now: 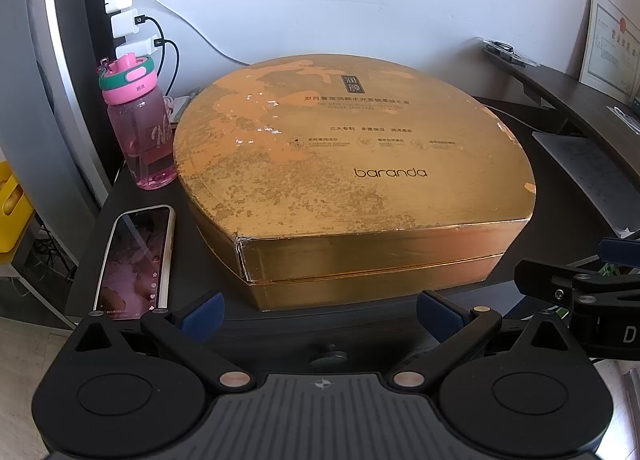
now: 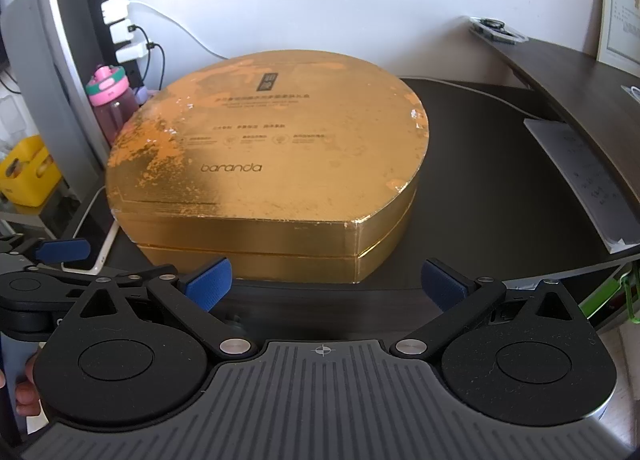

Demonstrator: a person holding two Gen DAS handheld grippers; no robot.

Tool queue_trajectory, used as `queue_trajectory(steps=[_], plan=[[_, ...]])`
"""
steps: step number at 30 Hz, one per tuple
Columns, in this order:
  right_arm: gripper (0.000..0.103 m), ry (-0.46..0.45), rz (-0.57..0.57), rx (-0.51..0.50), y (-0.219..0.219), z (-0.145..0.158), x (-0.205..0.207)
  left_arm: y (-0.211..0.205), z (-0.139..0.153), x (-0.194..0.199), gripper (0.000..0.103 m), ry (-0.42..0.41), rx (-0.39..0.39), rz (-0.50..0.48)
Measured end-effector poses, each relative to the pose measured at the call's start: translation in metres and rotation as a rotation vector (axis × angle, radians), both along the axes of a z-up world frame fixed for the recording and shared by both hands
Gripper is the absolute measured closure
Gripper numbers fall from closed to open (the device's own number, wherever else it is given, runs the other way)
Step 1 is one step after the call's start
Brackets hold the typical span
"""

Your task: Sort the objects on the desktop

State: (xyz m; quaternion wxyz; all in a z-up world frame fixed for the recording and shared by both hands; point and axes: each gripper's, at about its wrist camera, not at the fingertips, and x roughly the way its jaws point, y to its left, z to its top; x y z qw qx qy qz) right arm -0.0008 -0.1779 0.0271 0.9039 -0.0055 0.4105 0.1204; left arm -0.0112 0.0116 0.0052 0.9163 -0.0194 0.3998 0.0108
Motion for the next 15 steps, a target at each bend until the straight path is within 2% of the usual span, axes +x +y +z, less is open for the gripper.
queue_trajectory(steps=[15], plan=[[0.000, 0.004, -0.011, 0.006, -0.0067, -0.0016, 0.0004, -0.0074, 0.0004, 0.0033, 0.001, 0.006, 0.016, -0.014]])
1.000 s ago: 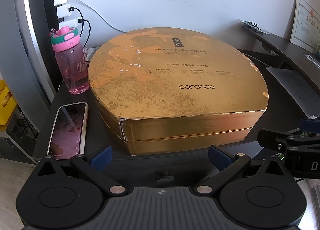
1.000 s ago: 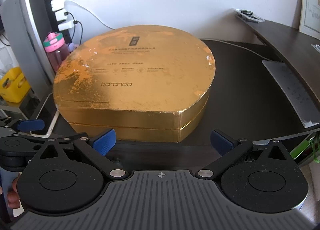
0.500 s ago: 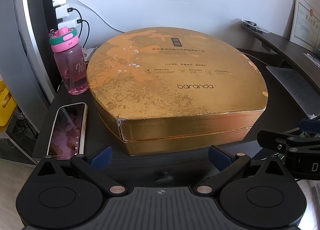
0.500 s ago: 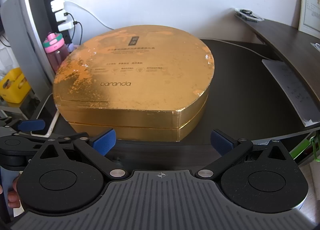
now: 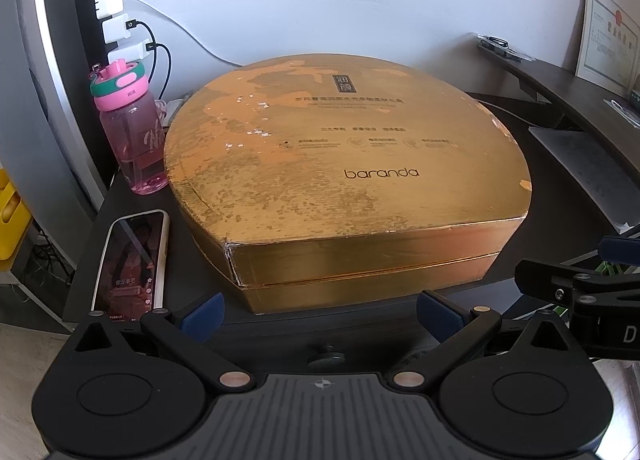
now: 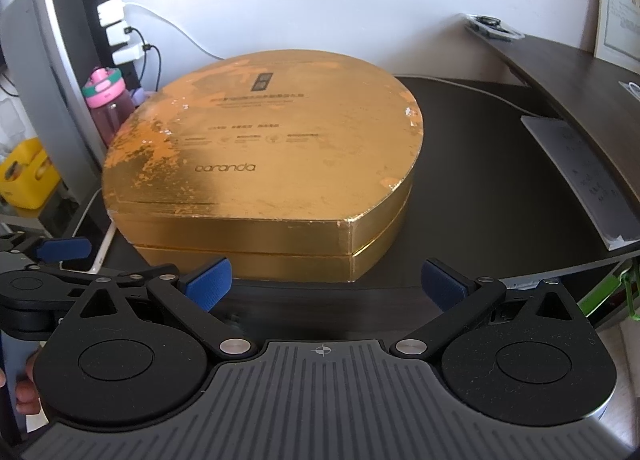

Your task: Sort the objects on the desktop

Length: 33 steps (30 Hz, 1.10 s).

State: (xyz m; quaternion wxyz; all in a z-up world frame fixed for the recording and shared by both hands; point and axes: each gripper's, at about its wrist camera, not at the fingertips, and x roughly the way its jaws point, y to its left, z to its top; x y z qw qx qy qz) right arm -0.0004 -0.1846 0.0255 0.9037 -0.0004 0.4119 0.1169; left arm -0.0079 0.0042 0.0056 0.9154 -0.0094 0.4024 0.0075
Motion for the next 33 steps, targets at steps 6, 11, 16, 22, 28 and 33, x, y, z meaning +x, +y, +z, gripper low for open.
queue_trajectory(steps=[6, 11, 16, 22, 28, 33], plan=[[0.000, 0.000, -0.003, 0.003, -0.0021, 0.0000, -0.0005, -0.0022, 0.0001, 0.0003, 0.001, 0.001, 0.003, -0.003], [0.000, -0.001, -0.005, 0.005, -0.0035, 0.0001, -0.0007, -0.0034, -0.0001, -0.0001, 0.001, 0.000, 0.006, -0.007], [0.000, 0.001, -0.008, 0.005, -0.0046, -0.0002, -0.0006, -0.0033, -0.0013, -0.0002, 0.001, 0.004, 0.004, -0.008], [0.000, 0.004, -0.006, 0.003, -0.0033, -0.0005, -0.0006, -0.0012, -0.0023, -0.0008, 0.001, 0.006, 0.000, -0.006], [0.000, 0.007, -0.003, -0.003, -0.0004, -0.0009, 0.0000, 0.0018, -0.0046, -0.0002, 0.001, 0.013, -0.009, -0.001], [0.000, 0.011, 0.001, -0.010, 0.0018, -0.0011, 0.0009, 0.0044, -0.0059, 0.0001, 0.001, 0.016, -0.015, 0.000]])
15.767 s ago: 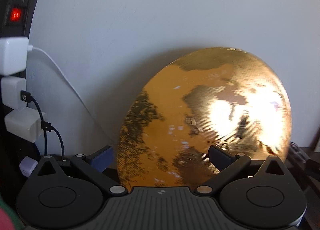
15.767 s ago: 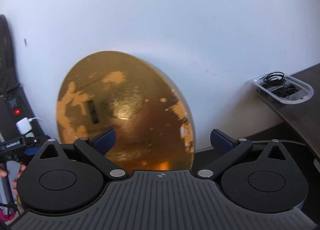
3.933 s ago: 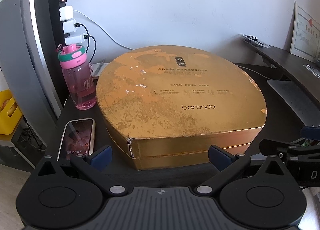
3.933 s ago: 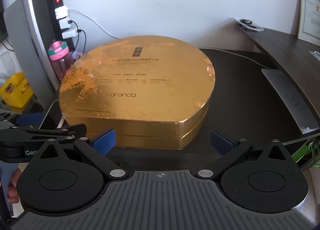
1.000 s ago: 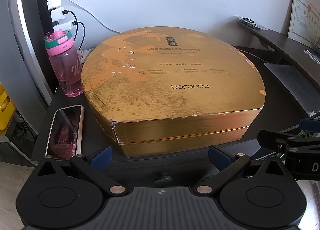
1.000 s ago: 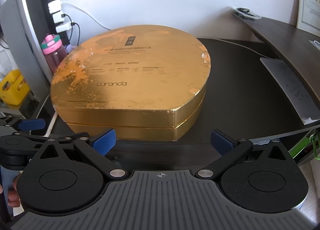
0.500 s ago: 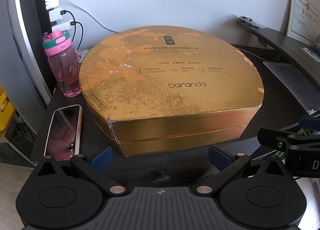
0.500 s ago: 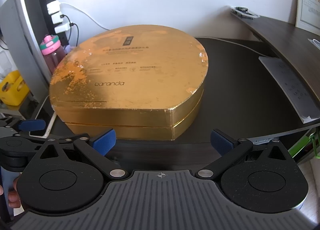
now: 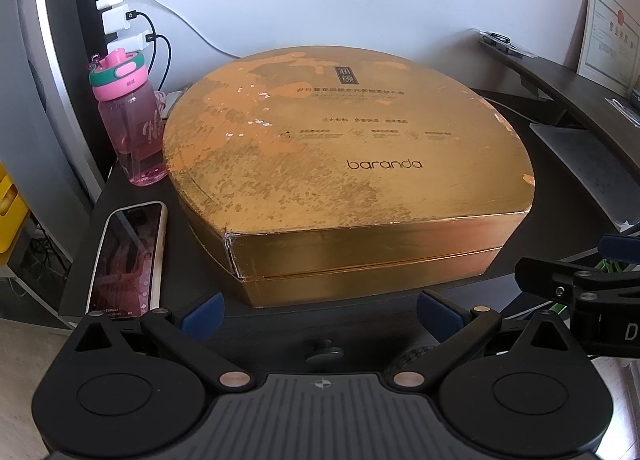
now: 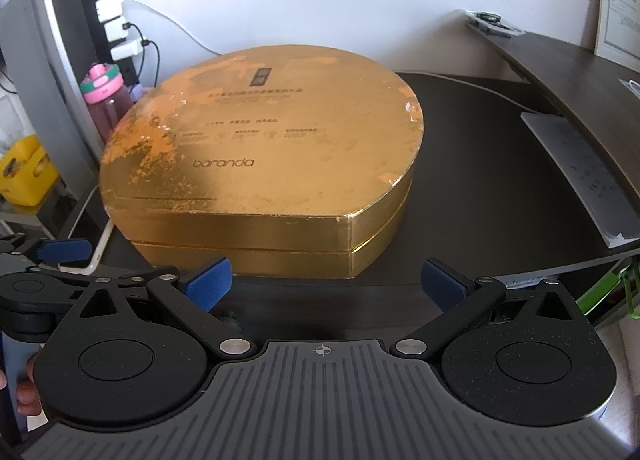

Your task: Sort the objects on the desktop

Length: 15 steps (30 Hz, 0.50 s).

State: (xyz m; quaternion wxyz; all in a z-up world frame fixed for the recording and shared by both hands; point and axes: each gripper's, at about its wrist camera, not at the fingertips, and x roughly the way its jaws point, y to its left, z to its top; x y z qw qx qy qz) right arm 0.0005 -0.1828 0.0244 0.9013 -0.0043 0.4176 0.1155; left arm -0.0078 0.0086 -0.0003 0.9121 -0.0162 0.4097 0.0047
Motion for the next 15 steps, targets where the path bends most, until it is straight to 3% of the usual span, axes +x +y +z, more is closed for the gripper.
queue_trajectory(steps=[15], plan=[[0.000, 0.012, 0.010, -0.016, 0.011, -0.002, 0.003, 0.008, -0.004, 0.003, 0.001, 0.015, -0.013, 0.010]])
